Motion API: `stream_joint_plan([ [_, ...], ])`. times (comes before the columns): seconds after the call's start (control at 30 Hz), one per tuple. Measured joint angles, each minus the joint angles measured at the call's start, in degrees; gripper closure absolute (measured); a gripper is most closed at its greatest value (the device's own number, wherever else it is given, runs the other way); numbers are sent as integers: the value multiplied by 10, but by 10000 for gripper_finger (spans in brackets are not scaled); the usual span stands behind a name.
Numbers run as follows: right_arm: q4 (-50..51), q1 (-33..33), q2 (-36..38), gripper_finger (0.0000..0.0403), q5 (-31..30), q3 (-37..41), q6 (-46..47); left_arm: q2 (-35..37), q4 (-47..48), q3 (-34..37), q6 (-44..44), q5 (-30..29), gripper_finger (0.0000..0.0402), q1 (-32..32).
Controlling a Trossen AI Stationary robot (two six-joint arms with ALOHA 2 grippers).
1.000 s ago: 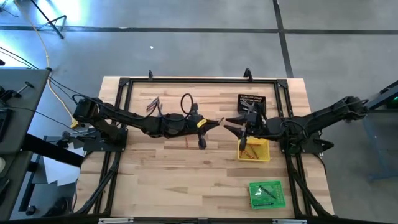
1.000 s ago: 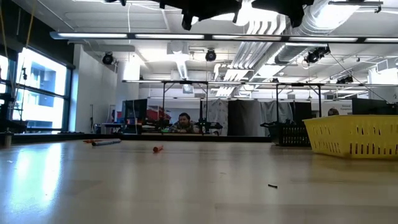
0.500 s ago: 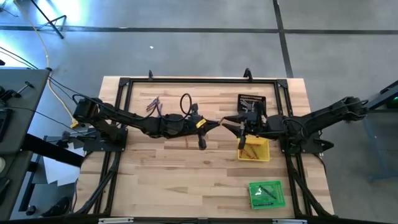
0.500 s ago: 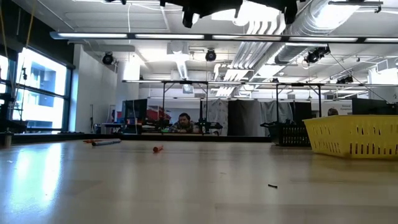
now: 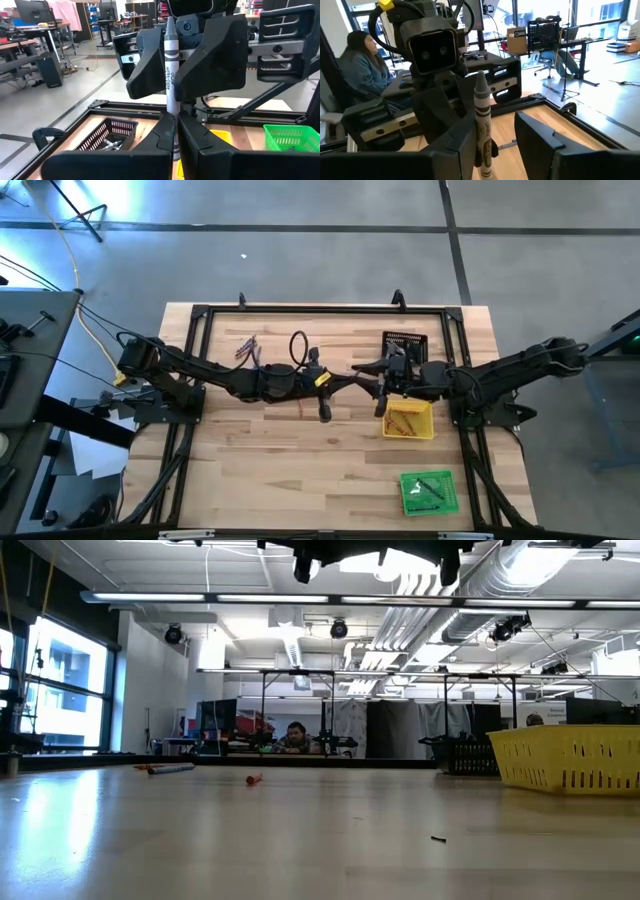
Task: Sort crayons
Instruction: Put the gray crayon into the black basket
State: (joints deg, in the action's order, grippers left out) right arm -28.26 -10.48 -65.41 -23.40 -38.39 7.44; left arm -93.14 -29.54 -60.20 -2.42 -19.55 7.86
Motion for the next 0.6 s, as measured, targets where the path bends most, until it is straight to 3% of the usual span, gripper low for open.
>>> stream_joint_plan([
  [0.13,-3,0,0,309,1,0,0,0,0,0,-2,-2,401,0],
  [0.3,-4,0,0,387,3,0,-1,0,0,0,-2,-4,401,0],
  [0.6,-5,0,0,396,-7,0,-6,0,-3,0,7,-33,375,1],
])
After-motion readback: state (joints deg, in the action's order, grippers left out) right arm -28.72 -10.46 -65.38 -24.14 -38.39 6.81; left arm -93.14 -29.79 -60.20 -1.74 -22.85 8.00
